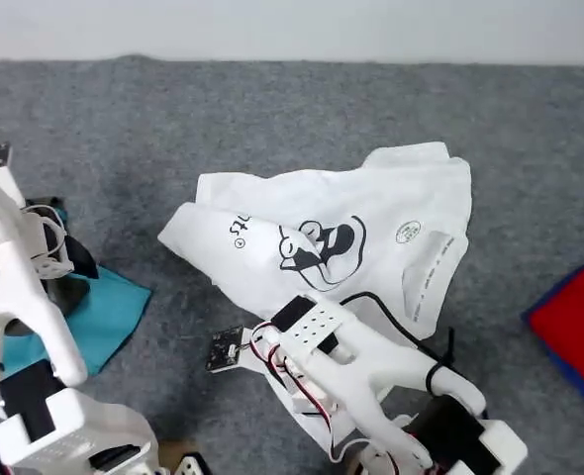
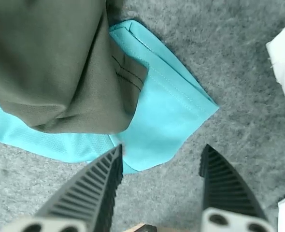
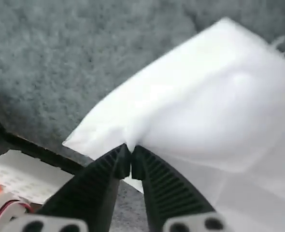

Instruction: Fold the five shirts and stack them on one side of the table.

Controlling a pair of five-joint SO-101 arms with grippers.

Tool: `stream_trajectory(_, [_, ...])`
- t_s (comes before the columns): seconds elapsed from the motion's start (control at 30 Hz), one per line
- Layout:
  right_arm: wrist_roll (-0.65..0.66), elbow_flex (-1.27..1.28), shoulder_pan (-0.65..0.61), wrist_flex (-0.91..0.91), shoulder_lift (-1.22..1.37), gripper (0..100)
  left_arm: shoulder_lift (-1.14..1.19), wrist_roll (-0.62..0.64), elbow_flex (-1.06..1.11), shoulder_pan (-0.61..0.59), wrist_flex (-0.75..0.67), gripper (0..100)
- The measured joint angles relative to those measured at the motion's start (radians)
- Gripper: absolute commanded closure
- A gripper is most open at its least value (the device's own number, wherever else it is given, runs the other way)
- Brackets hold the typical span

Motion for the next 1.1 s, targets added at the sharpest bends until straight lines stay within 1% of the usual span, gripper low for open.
stream_trajectory(0.2, [0.0, 0.0, 0.0, 0.0, 0.002, 98.8, 0.0, 0.0, 0.0, 0.0, 0.0, 75])
stream_trajectory(0.27, [0.003, 0.0, 0.026, 0.011, 0.002, 98.8, 0.0, 0.0, 0.0, 0.0, 0.0, 75])
stream_trajectory(0.37, [0.06, 0.0, 0.091, 0.063, 0.002, 98.8, -0.028, 0.0, 0.0, 0.005, 0.0, 75])
stream_trajectory(0.43, [0.098, 0.0, 0.155, 0.104, 0.0, 98.8, -0.06, 0.0, 0.0, 0.037, 0.0, 75])
stream_trajectory(0.5, [0.138, 0.0, 0.224, 0.149, -0.029, 98.8, -0.087, 0.0, 0.0, 0.097, 0.0, 75])
stream_trajectory(0.63, [0.241, 0.002, 0.356, 0.241, -0.147, 98.8, -0.106, 0.002, 0.0, 0.25, 0.0, 75])
stream_trajectory(0.7, [0.301, 0.002, 0.414, 0.287, -0.219, 98.8, -0.1, 0.068, 0.0, 0.322, -0.005, 75])
stream_trajectory(0.77, [0.356, 0.002, 0.476, 0.322, -0.285, 98.8, -0.075, 0.155, 0.0, 0.371, -0.041, 75])
stream_trajectory(0.87, [0.431, 0.002, 0.597, 0.339, -0.333, 98.8, 0.009, 0.252, 0.0, 0.417, -0.083, 75])
stream_trajectory(0.97, [0.52, 0.002, 0.743, 0.341, -0.336, 98.9, 0.114, 0.269, 0.0, 0.453, -0.089, 75])
stream_trajectory(1.1, [0.605, 0.002, 0.93, 0.315, -0.315, 98.9, 0.235, 0.273, 0.0, 0.448, -0.084, 75])
